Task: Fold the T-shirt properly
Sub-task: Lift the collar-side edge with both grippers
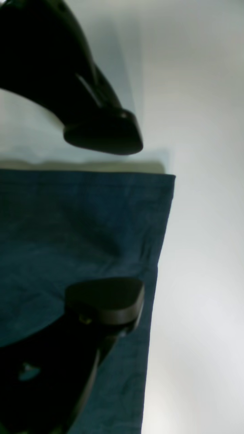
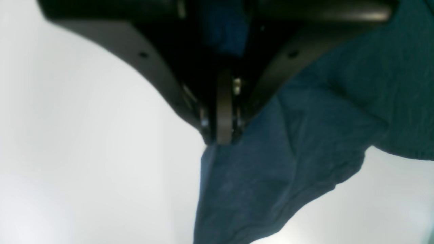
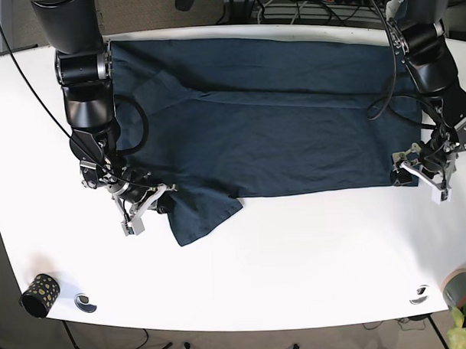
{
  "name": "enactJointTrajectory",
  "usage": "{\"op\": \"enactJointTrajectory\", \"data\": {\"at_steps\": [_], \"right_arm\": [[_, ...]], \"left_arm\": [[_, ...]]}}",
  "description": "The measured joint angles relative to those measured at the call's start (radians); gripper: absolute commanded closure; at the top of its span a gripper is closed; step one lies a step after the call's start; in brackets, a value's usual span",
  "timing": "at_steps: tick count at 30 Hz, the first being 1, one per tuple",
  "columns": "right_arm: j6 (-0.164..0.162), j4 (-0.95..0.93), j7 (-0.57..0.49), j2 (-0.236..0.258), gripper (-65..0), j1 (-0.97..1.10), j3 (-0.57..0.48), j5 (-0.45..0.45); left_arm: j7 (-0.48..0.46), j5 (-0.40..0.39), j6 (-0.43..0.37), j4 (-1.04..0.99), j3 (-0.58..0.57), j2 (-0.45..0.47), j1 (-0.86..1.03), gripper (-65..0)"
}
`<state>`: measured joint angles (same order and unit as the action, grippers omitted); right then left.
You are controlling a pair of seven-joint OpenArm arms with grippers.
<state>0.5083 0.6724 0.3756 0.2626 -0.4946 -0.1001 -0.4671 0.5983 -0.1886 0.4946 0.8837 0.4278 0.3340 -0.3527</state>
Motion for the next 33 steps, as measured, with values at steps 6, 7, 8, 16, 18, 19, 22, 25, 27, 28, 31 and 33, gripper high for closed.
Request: {"op": "enactJointTrajectory", "data": {"at_steps": [6, 7, 8, 16, 18, 19, 22, 25, 27, 28, 31, 33], "right_arm": [[0.0, 0.001, -0.001, 0.0, 0.0, 0.0, 0.0, 0.0], [0.0, 0.001, 0.0, 0.0, 0.0, 0.0, 0.0, 0.0], [0.0, 0.001, 0.0, 0.0, 0.0, 0.0, 0.0, 0.0], [0.0, 0.003, 0.0, 0.0, 0.0, 0.0, 0.0, 0.0], [-0.003, 0.025, 0.02, 0.001, 0.0, 0.005, 0.0, 0.003], [-0.005, 0.043, 0.026, 0.001, 0.0, 0.011, 0.0, 0.013], [-0.01, 0.105, 0.081, 0.001, 0.0, 0.032, -0.002, 0.024], [-0.01, 0.191, 0.142, 0.019, 0.0, 0.057, -0.003, 0.028], [-0.011, 0.24, 0.162, 0.032, 0.0, 0.066, -0.002, 0.032], [-0.011, 0.268, 0.177, 0.038, 0.0, 0.067, -0.001, 0.038], [-0.01, 0.354, 0.201, 0.053, 0.0, 0.078, 0.0, 0.034], [-0.01, 0.41, 0.22, 0.069, 0.0, 0.09, 0.0, 0.024]], "left_arm": [[-0.041, -0.021, 0.0, -0.064, -0.027, 0.004, -0.018, -5.7], [-0.043, -0.022, -0.001, -0.068, -0.032, 0.005, -0.019, 0.0], [-0.046, -0.022, -0.001, -0.074, -0.041, 0.005, -0.023, 0.0], [-0.039, -0.027, 0.0, -0.066, -0.099, -0.001, -0.03, 0.0], [-0.023, -0.024, 0.002, -0.045, -0.1, -0.002, -0.024, 0.0], [-0.008, -0.022, 0.003, -0.021, -0.102, -0.004, -0.016, 0.0], [0.031, 0.003, 0.003, 0.065, -0.104, -0.01, 0.024, 0.0], [0.033, 0.005, 0.003, 0.168, -0.102, -0.03, 0.068, 0.0], [0.041, 0.012, 0.0, 0.238, -0.102, -0.05, 0.098, 0.0], [0.037, 0.007, 0.003, 0.282, -0.103, -0.06, 0.115, 0.0], [0.032, -0.005, 0.014, 0.382, -0.109, -0.075, 0.153, 0.0], [0.035, -0.008, 0.016, 0.417, -0.109, -0.079, 0.169, 0.0]]}}
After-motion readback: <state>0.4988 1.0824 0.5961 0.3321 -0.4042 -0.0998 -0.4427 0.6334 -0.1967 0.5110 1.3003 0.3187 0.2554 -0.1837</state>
